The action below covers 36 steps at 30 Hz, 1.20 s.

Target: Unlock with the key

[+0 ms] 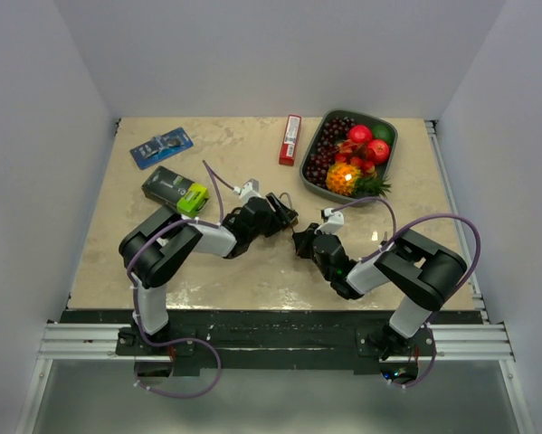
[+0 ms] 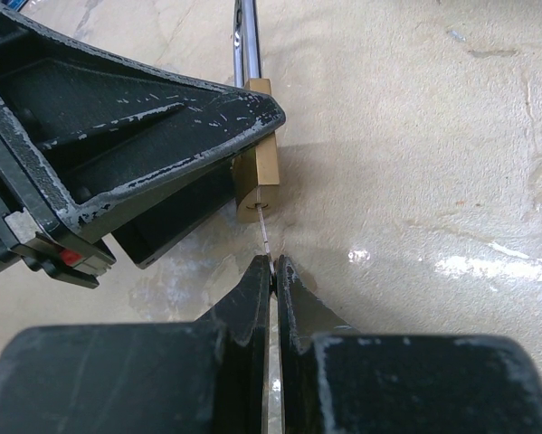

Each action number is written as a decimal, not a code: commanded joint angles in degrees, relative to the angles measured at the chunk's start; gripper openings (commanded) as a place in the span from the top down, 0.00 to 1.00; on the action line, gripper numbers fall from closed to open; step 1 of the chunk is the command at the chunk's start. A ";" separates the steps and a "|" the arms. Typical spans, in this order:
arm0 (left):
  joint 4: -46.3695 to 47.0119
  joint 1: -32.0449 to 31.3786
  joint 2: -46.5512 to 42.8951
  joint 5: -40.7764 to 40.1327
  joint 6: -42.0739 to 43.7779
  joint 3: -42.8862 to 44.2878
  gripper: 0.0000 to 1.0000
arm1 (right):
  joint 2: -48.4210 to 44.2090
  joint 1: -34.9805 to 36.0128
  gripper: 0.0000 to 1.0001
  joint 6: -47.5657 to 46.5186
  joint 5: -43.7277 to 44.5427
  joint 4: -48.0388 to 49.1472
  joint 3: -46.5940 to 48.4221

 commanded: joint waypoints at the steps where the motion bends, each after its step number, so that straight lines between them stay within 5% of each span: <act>1: -8.55 -5.24 1.75 7.47 -0.02 -3.07 1.00 | 0.12 -0.60 1.00 -1.13 5.35 6.97 4.03; 36: -6.26 -8.85 -0.44 8.26 0.95 -9.49 1.00 | -2.51 -2.01 1.00 -4.39 6.32 10.05 2.63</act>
